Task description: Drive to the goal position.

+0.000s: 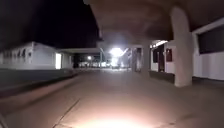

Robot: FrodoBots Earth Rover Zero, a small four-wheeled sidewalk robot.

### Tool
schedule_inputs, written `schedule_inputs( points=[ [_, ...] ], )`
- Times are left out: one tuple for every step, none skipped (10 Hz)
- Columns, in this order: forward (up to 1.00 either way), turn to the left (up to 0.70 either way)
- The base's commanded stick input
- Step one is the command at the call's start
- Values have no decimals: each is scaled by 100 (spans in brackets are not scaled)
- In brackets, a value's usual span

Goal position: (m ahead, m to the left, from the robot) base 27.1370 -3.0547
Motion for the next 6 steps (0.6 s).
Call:
schedule_inputs(
  points=[
    [100,-4],
    [100,-4],
    [100,-4],
    [100,-4],
    [100,-4],
    [100,-4]
  ],
)
